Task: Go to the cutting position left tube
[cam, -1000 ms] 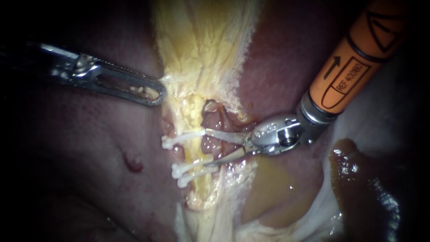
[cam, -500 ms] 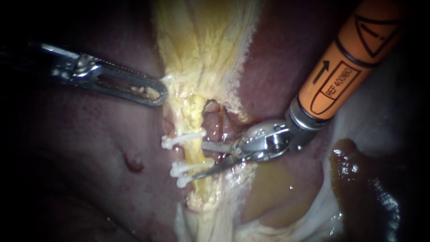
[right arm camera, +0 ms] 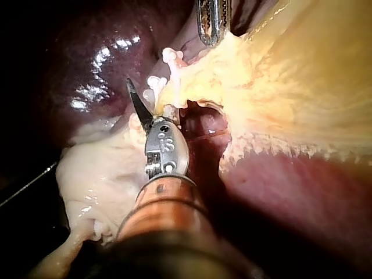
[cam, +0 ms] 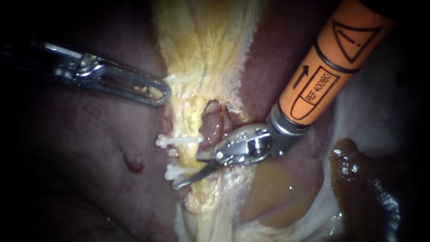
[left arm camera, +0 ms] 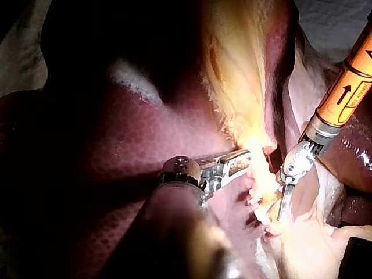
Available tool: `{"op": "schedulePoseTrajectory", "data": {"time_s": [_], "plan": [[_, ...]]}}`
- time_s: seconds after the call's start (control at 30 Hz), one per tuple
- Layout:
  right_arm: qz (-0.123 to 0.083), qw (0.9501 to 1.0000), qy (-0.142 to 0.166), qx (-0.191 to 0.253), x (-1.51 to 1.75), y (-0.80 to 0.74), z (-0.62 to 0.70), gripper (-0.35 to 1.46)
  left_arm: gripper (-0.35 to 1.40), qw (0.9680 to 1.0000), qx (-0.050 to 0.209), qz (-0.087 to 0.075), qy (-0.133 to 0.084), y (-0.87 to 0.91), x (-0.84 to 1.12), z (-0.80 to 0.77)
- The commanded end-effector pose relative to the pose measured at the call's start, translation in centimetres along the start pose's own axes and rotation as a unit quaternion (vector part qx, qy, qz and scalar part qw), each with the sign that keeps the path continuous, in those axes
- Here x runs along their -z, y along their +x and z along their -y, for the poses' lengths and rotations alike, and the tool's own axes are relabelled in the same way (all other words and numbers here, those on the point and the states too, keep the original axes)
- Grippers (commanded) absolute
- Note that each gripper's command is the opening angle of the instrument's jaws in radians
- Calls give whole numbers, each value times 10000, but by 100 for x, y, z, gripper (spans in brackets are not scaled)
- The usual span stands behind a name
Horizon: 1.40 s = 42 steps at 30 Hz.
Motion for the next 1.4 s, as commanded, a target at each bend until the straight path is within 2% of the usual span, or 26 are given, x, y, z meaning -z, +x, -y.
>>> {"op": "schedulePoseTrajectory", "data": {"time_s": [0.03,0.3,0.6,0.77,0.87,0.97,1.13,1.4], "plan": [[-73,10000,-16,-28,-2,1,-2,135,-35,10000,1,-1,-2,0,0,0],[-473,9982,-141,-331,-8,9,-15,132,-35,10000,2,0,-4,0,-1,0],[-666,9965,-180,-465,-7,12,-18,133,-35,10000,1,9,-18,0,-2,0],[-716,9965,7,-442,-7,13,-10,135,-35,10000,0,9,-18,0,-2,-1],[-732,9963,152,-419,-7,17,0,137,-35,10000,-2,8,-16,0,-2,-1],[-781,9958,292,-388,-6,24,11,137,-35,10000,-2,7,-15,0,-2,-2],[-855,9945,491,-356,-3,36,23,137,-35,10000,-4,6,-13,0,-2,-4],[-918,9937,534,-358,1,40,24,137,-35,10000,-4,6,-13,0,-2,-4]]}}
